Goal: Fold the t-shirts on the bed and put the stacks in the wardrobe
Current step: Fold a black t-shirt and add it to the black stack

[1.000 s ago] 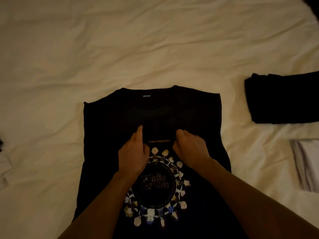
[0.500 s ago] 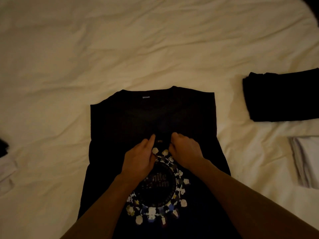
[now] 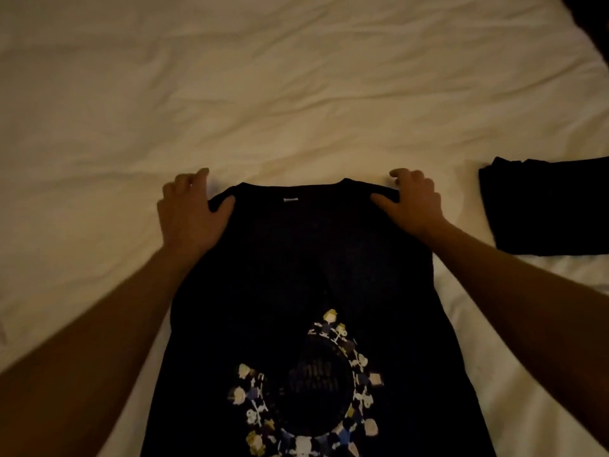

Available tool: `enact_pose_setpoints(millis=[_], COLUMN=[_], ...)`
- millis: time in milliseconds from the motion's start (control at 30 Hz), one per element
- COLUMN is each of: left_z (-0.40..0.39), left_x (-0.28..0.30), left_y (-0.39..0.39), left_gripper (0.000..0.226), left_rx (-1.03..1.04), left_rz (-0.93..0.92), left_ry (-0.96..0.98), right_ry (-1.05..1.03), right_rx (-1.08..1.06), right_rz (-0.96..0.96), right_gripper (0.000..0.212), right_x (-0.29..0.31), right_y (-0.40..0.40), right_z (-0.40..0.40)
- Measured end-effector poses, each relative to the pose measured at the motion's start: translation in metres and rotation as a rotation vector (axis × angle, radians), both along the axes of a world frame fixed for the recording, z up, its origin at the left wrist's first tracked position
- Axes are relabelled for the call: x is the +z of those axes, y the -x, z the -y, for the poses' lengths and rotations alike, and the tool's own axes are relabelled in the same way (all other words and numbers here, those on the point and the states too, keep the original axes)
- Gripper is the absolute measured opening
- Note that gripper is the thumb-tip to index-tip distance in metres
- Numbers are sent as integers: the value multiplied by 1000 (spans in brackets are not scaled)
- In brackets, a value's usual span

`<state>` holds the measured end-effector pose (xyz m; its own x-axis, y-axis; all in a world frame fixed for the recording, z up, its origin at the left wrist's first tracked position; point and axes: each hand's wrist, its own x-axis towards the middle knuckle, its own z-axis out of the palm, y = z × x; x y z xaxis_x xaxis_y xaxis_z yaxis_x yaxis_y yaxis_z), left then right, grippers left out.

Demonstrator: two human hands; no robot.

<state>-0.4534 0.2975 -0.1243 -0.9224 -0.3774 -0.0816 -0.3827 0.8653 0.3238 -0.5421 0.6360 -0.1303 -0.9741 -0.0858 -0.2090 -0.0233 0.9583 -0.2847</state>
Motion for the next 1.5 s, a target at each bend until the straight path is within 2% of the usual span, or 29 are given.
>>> enact_pose_setpoints(millis=[67, 100, 200, 300, 500, 567, 700, 800, 900, 1000, 1200, 1333, 1433, 1500], left_z=[15, 17, 17, 16, 32, 39, 35, 13, 5, 12, 32, 48, 51, 52], left_x=[-2, -4, -11, -14, -4, 0, -11, -28, -49, -64, -81, -86, -87, -81], left_y=[23, 28, 29, 29, 61, 79, 83, 54, 34, 35, 39, 40, 42, 45], left_gripper=[63, 54, 25, 20, 26, 29, 39, 60, 69, 63, 55, 63, 59, 49], left_rx=[40, 12, -109, -149, -249, -298, -269, -211, -91, -50, -158, -238, -260, -252], left_rz=[223, 274, 152, -6, -154, -155, -116, -138, -1, 49, -28, -111, -151, -194], left_ry=[-180, -253, -315, -351, -109, -26, 177, 178, 102, 91, 91, 43, 33, 53], right_ry=[-201, -225, -119, 40, -26, -71, -239, -79, -94, -129, -156, -55, 67, 59], right_rx=[87, 126, 270, 295, 258, 249, 256, 372, 540, 506, 548, 578, 405, 227], right_rz=[58, 92, 148, 51, -183, -206, -310, -390, -276, -266, -277, -237, -304, -348], right_gripper=[62, 56, 31, 23, 23, 25, 42, 49, 57, 52, 50, 48, 46, 49], right_x=[-6, -9, -14, -12, 4, 5, -4, -10, -25, -43, -47, -41, -29, -21], right_y=[20, 25, 31, 31, 58, 70, 62, 13, -38, -56, -61, -50, -19, 15], right_z=[5, 7, 10, 3, 9, 14, 24, 40, 55, 61, 59, 52, 43, 34])
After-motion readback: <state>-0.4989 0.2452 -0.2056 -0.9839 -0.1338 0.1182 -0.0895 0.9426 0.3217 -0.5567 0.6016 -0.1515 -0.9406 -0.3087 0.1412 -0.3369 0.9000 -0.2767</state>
